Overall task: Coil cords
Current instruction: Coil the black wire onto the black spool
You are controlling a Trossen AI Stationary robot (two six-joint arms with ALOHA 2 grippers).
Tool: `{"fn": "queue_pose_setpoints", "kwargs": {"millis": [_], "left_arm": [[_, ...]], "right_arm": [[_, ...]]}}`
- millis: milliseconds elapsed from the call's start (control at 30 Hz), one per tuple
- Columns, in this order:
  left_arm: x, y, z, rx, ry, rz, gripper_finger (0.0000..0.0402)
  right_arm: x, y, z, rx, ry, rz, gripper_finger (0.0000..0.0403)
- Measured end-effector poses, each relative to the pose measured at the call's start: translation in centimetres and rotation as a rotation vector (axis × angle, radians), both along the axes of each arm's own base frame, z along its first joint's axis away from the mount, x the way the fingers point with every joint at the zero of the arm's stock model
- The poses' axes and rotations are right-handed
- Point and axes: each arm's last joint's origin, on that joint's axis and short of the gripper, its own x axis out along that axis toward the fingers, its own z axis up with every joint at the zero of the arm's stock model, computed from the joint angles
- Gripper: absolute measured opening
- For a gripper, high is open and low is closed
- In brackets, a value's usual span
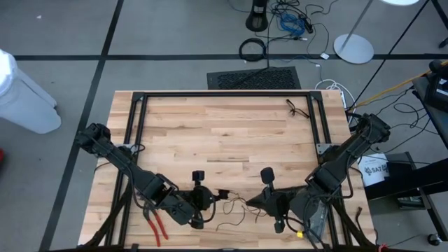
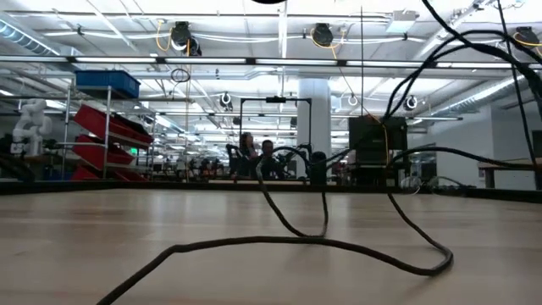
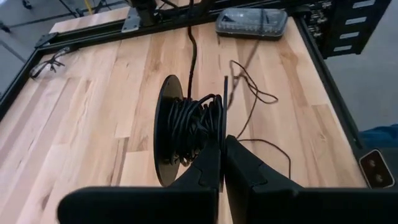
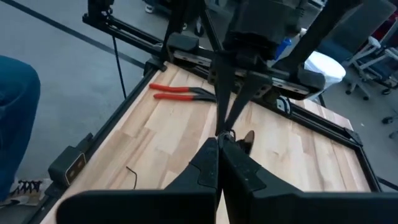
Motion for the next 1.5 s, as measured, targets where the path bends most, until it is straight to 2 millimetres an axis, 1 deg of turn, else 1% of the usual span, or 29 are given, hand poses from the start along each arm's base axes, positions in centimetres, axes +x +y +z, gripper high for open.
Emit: {"fn": "queue_pose_setpoints", "kwargs": {"millis": [333, 433, 600, 700, 767, 933, 1000, 1200, 1400, 1500], "left_arm": [[0.4, 1.5, -0.5, 0.043, 0.059, 0.042, 0.001], [0.5, 1.7, -0.5, 0.077, 0.065, 0.024, 0.001], [0.5, 1.8, -0.4, 0.159, 0.054, 0.008, 0.001], [0.4, 1.9, 0.1, 0.171, 0.034, 0.014, 0.001], [0.3, 2.1, 0.7, 0.171, 0.011, 0.011, 0.001], [-0.5, 2.2, 2.5, 0.141, -0.067, 0.004, 0.001], [-0.9, 2.2, 3.0, 0.144, -0.081, 0.009, 0.001], [-1.4, 1.9, 3.4, 0.183, -0.108, 0.047, 0.001], [-1.6, 2.2, 3.0, 0.214, -0.075, 0.069, 0.001], [-1.6, 2.4, 2.9, 0.201, -0.061, 0.08, 0.001]], "right_arm": [[-0.1, 0.1, -0.1, 0.007, 0.023, 0.047, 0.0], [-0.2, 0.0, -0.2, -0.006, 0.05, 0.045, 0.0], [-0.5, -0.3, 0.9, -0.027, 0.076, 0.041, 0.0], [-0.6, -0.4, 1.9, -0.03, 0.074, 0.041, 0.0], [-0.8, -0.5, 2.2, -0.034, 0.084, 0.042, 0.0], [-1.0, -0.6, 2.2, -0.058, 0.115, 0.043, 0.0], [-1.1, -0.7, 2.0, -0.068, 0.132, 0.047, 0.0], [-1.3, -0.5, 1.7, 0.004, 0.197, 0.095, 0.0], [-1.6, -0.3, 1.6, 0.046, 0.22, 0.106, 0.0], [-1.6, -0.2, 1.7, 0.05, 0.216, 0.106, 0.0]]}}
